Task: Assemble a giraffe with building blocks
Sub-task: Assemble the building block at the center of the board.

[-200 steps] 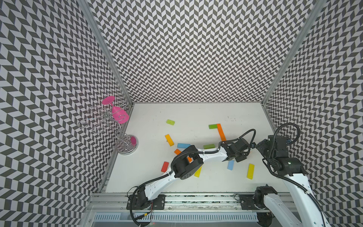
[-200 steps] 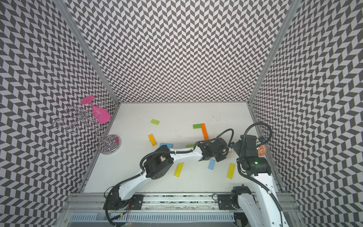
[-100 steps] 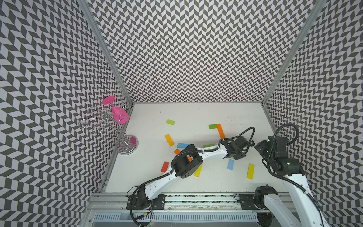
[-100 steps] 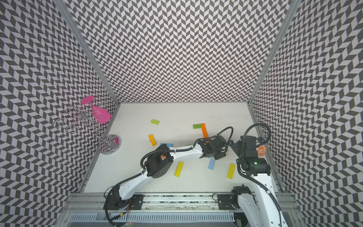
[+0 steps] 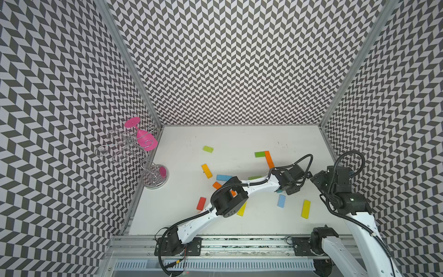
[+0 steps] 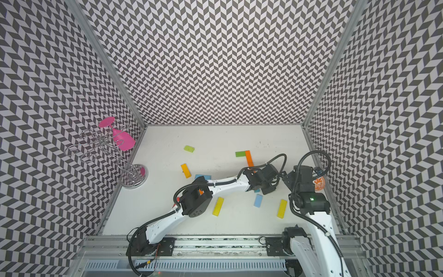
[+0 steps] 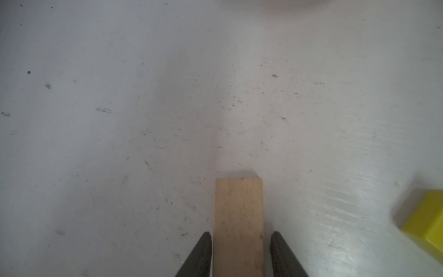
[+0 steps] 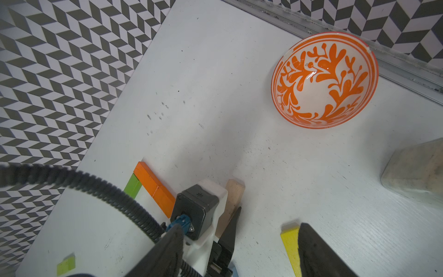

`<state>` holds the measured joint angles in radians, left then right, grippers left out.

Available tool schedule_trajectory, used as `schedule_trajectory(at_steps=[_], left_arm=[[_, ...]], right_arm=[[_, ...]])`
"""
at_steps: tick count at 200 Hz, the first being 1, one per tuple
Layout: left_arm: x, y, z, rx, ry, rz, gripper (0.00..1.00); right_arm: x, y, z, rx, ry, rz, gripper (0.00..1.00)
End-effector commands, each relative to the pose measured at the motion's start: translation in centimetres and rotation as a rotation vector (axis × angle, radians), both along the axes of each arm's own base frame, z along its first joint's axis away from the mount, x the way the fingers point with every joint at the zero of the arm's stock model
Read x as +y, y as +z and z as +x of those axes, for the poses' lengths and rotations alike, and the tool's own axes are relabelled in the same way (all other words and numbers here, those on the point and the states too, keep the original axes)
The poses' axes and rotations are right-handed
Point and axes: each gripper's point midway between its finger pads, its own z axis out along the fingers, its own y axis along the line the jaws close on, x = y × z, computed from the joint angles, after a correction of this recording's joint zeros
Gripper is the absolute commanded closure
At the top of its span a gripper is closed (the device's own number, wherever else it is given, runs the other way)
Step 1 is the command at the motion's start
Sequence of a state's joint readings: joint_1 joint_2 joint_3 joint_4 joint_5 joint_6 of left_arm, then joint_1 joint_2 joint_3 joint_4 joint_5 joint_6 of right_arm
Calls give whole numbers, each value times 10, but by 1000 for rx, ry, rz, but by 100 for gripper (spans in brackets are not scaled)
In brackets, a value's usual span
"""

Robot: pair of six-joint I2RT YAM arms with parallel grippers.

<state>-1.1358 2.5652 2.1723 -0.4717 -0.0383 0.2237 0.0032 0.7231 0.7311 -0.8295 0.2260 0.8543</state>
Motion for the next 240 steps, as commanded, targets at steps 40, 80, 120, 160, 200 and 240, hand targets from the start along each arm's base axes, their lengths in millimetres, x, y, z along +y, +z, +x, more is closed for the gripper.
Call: schedule_trajectory(at_steps=[40, 80, 120, 160, 200, 240], left_arm=[[13, -7, -9, 48, -6, 50, 69], [22, -3, -13, 51, 11, 45, 72], [27, -4, -15, 46, -2, 53, 72], [26, -5, -18, 48, -28, 58, 70], [27, -5, -20, 35, -61, 71, 70], [28, -8, -21, 43, -73, 88, 70]], right_arm=[[0, 6, 3, -38, 1, 2, 26], [1, 5, 3, -39, 5, 12, 26], [1, 6, 3, -39, 4, 14, 26], [1, 5, 3, -38, 5, 13, 26], [1, 4, 3, -37, 4, 14, 26], [1, 5, 3, -36, 4, 12, 26]])
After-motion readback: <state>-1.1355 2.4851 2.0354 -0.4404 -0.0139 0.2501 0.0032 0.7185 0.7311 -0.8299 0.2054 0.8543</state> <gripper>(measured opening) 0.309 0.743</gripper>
